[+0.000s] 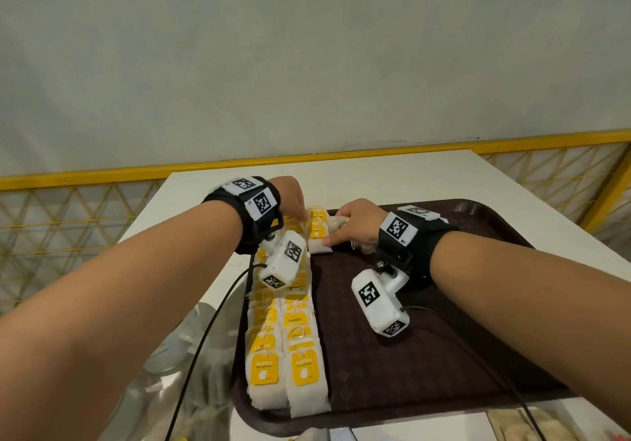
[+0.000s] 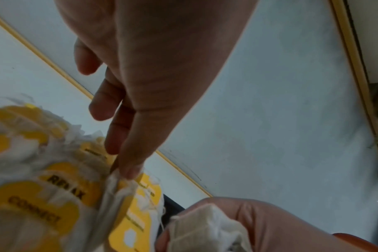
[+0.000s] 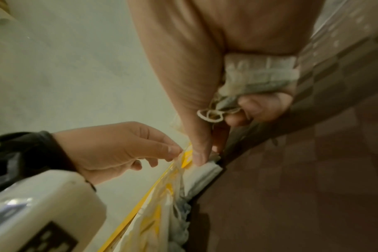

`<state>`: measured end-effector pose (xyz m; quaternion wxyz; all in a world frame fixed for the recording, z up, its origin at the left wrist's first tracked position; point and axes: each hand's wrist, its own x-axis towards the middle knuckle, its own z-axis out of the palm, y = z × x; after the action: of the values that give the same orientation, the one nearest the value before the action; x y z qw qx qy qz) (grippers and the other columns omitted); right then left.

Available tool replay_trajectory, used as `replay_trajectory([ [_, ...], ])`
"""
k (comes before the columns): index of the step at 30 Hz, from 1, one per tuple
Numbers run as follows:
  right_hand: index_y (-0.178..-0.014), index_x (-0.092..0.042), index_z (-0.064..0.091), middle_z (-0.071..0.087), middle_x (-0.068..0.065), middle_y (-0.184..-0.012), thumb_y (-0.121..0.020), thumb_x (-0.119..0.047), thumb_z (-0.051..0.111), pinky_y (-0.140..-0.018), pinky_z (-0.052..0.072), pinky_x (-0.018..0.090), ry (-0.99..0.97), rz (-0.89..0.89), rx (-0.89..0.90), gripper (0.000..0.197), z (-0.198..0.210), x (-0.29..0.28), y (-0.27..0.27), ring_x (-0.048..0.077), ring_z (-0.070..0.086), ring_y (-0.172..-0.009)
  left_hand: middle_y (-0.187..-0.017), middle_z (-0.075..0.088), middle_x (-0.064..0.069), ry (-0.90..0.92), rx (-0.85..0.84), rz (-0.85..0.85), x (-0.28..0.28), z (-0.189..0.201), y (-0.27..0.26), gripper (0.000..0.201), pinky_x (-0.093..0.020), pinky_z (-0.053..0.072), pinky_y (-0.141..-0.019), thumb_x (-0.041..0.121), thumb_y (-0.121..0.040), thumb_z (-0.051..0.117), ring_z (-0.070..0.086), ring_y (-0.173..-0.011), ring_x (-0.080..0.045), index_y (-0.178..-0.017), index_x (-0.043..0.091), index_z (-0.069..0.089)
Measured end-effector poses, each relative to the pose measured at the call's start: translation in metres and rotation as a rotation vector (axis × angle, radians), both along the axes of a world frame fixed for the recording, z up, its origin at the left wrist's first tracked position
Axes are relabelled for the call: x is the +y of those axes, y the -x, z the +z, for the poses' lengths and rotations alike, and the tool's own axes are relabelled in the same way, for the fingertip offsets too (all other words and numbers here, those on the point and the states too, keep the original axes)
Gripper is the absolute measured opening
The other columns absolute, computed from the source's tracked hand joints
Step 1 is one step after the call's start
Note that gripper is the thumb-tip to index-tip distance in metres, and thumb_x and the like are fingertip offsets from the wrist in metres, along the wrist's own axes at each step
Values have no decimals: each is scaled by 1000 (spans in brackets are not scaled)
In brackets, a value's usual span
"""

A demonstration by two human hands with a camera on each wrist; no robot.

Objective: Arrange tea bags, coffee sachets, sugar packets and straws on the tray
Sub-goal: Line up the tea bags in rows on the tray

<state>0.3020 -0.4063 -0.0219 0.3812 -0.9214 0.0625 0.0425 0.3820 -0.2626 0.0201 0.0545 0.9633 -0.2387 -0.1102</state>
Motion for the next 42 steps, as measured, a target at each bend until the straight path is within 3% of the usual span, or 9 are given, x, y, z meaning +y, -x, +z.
replay_trajectory([
  [7,-86,-13,63,57,0,-65,-72,-30,83,-49,38,20,5,-2,13,30,-1,1,0,11,50,-56,-113,67,-6,-30,48,-42,-4,0,-2,25,-26,42,-81,22,-88,66,53,-92,-13,-108,7,69],
  [11,-98,-1,68,56,2,-63,-70,-32,84,-47,37,21,-20,-12,-1,45,4,-1,3,13,50,-53,-114,67,-6,9,30,-66,-8,2,-4,24,-25,40,-81,19,-89,65,51,-91,-11,-109,7,69],
  [20,-93,-15,61,53,-3,-67,-69,-21,85,-34,34,13,22,73,15,35,0,6,4,9,48,-53,-107,70,-7,82,23,-64,-10,-3,-9,18,-15,38,-60,17,-85,69,54,-86,-10,-100,8,73],
  [24,-89,-6,63,53,2,-61,-75,-26,81,-36,36,16,-33,6,-8,31,1,-1,2,12,48,-48,-104,69,-5,142,-25,9,2,4,-14,17,-24,42,-70,18,-85,69,55,-86,-12,-98,9,73],
  [27,-101,7,66,50,4,-59,-81,-21,75,-37,36,17,-79,-111,-42,35,0,-8,-1,11,45,-44,-99,69,-4,135,21,24,10,4,-17,20,-24,42,-70,21,-84,71,55,-87,-13,-99,9,74],
  [32,-101,-5,69,51,0,-60,-83,-14,72,-43,37,18,-97,-167,-35,20,-4,-3,-10,11,47,-51,-105,70,-7,124,38,40,8,-3,-15,27,-27,42,-76,28,-82,73,58,-90,-15,-100,7,74],
  [35,-84,-11,66,50,-2,-61,-84,-14,71,-45,36,19,-86,-153,-27,6,-4,2,-15,10,46,-52,-103,71,-6,111,50,43,6,-8,-15,31,-29,47,-81,34,-79,74,63,-99,-20,-98,9,75],
  [40,-102,-2,68,49,-2,-62,-83,-11,70,-49,35,20,-112,-158,-29,21,-4,2,-15,10,45,-55,-104,71,-6,109,49,48,1,-10,-13,29,-29,48,-82,31,-80,74,63,-101,-21,-99,9,75],
  [42,-96,-4,68,50,0,-61,-84,-13,71,-50,36,21,-105,-153,-29,15,-3,2,-14,12,46,-55,-106,70,-6,97,52,51,-1,-9,-13,32,-30,48,-84,31,-80,73,62,-103,-21,-102,8,74],
])
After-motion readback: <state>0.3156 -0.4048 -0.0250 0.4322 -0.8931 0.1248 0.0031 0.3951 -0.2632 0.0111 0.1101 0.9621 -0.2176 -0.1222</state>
